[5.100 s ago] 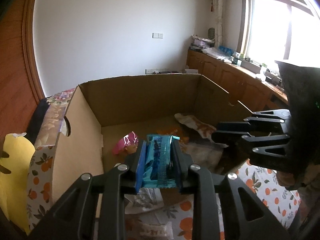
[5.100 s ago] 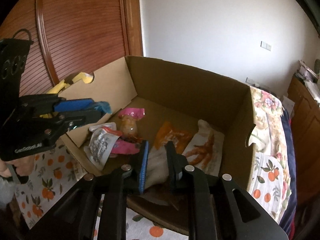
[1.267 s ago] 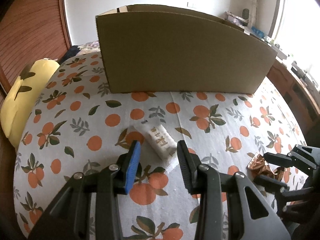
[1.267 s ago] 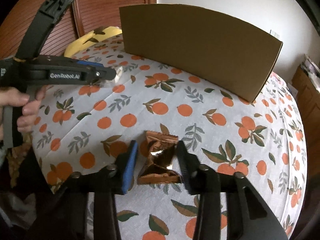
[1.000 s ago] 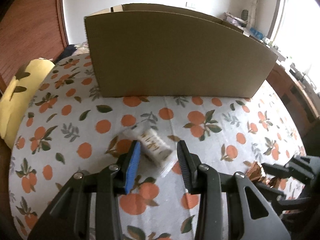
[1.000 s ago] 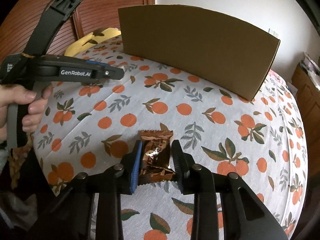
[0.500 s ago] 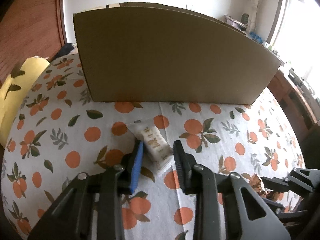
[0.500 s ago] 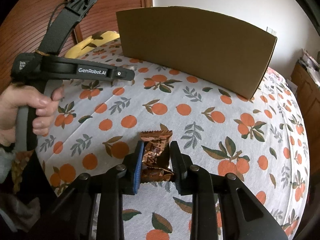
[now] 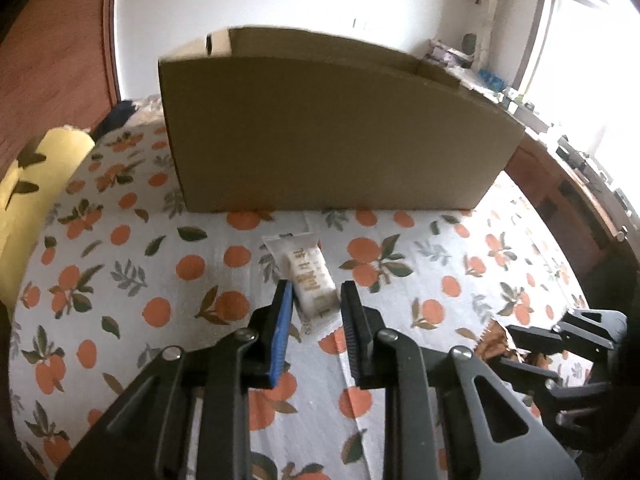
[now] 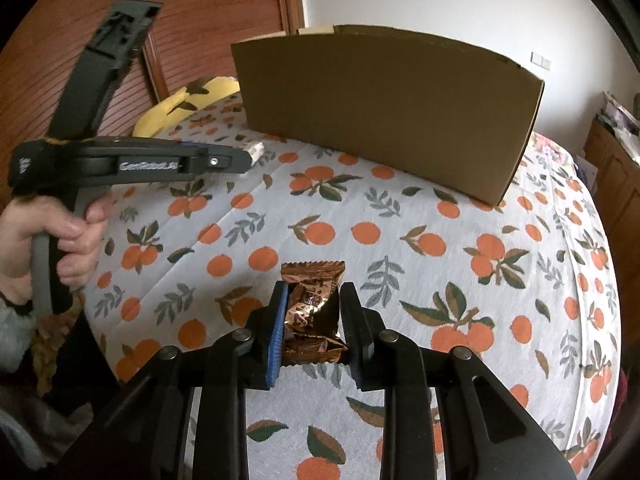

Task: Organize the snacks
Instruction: 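Carry both packets into the cardboard box and open both tools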

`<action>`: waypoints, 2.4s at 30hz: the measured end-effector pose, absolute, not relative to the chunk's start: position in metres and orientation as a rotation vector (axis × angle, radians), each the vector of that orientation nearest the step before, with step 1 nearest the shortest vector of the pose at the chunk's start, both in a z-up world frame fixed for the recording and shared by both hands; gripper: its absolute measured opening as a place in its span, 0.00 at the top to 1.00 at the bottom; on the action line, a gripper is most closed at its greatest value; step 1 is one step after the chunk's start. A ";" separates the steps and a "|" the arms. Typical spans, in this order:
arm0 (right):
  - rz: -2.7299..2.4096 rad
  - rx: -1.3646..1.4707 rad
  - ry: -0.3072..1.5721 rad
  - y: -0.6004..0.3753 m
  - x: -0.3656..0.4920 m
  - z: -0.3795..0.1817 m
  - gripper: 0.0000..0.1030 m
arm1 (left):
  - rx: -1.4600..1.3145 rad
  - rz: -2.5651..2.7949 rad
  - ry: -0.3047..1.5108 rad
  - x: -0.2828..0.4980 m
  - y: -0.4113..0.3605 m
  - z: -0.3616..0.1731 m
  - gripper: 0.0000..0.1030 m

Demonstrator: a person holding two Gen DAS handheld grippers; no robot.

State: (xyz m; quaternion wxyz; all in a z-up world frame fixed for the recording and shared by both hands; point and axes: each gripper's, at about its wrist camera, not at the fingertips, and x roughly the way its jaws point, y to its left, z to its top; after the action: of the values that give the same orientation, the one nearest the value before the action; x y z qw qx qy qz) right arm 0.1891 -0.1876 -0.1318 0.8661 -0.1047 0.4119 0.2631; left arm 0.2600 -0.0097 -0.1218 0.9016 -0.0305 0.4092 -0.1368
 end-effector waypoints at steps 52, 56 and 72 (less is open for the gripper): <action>0.553 -0.161 0.636 -0.196 0.367 -0.042 0.76 | 0.063 -0.325 0.648 0.382 -0.019 -0.037 0.77; 0.534 -0.145 0.645 -0.203 0.373 -0.050 0.76 | 0.051 -0.328 0.664 0.389 -0.017 -0.049 0.76; 0.509 -0.157 0.648 -0.202 0.358 -0.047 0.76 | 0.061 -0.303 0.669 0.373 -0.017 -0.049 0.70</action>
State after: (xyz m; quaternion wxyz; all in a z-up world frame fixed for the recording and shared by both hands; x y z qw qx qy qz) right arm 0.3584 -0.2023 -0.0470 0.9133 -0.0763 0.3144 0.2472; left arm 0.3726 -0.0174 -0.0495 0.9329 0.0296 0.3268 -0.1483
